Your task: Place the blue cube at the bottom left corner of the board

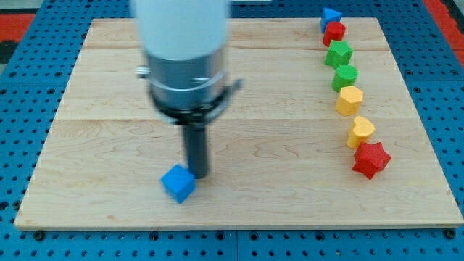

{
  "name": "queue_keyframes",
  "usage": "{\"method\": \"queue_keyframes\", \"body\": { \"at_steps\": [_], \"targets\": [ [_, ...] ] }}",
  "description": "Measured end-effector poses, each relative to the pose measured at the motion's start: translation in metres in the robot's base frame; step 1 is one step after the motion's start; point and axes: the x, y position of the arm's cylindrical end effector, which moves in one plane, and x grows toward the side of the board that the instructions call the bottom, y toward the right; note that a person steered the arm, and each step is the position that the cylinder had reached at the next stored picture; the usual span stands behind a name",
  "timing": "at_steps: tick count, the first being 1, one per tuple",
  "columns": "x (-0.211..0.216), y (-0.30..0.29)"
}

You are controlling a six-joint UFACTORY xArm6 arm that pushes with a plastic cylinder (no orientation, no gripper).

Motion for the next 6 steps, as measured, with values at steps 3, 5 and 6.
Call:
{"method": "queue_keyframes", "body": {
  "at_steps": [3, 5, 6],
  "targets": [
    [0.019, -0.047],
    [0.025, -0.055],
    [0.042, 0.084]
  ]
}}
